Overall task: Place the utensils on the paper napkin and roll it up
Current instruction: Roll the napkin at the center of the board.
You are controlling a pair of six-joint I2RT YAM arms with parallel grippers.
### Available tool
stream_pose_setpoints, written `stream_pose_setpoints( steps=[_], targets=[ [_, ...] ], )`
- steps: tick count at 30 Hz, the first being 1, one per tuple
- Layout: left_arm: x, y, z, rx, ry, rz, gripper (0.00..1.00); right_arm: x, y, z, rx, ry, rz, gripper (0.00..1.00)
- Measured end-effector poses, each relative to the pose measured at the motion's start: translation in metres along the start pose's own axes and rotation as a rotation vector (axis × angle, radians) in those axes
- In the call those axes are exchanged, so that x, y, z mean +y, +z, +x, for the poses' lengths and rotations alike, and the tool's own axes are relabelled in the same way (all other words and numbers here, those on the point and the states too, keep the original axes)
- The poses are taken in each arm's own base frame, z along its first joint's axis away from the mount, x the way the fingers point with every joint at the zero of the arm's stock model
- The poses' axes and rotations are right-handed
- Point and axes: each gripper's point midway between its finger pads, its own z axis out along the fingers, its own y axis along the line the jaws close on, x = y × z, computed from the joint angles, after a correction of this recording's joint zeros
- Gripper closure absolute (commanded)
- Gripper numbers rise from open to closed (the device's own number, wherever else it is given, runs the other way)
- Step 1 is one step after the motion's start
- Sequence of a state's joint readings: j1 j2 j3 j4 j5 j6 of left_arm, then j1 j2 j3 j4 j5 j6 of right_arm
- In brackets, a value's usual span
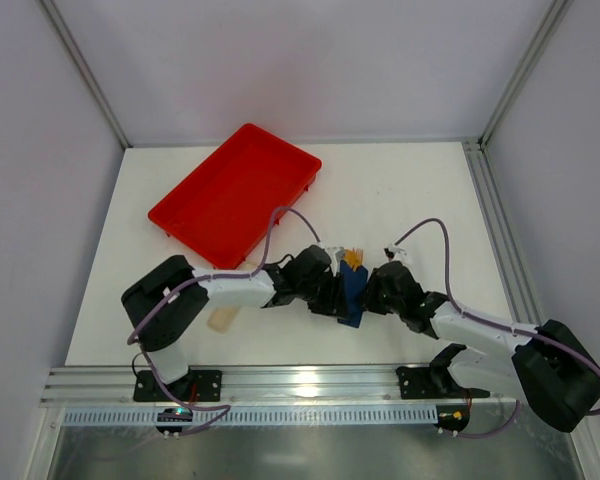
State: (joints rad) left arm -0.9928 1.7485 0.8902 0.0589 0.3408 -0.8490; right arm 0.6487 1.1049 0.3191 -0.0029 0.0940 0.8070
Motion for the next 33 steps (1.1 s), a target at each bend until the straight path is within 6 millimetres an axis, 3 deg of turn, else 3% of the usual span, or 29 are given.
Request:
stream_pose_setpoints(
  steps=[7,10,16,25,33],
  targets=[
    [-0.037,-0.009,-0.055,-0.127,0.039,-0.006,0.7,0.0,-0.007,-0.001,-0.004,-0.008,-0.005,0.76],
    [-0.043,-0.006,-0.066,-0.153,0.053,-0.006,0.7,0.0,-0.007,-0.001,-0.003,-0.007,-0.004,0.76],
    [-0.015,0.019,-0.053,-0.104,0.082,-0.074,0.68,0.0,-0.007,0.0,0.0,0.014,-0.003,0.74],
    [-0.013,0.025,-0.053,-0.12,0.156,-0.08,0.68,-0.007,-0.017,-0.001,0.008,0.03,0.023,0.74],
    [-0.004,0.023,-0.047,-0.093,0.173,-0.125,0.67,-0.004,-0.034,-0.041,-0.119,0.074,0.023,0.74]
  ],
)
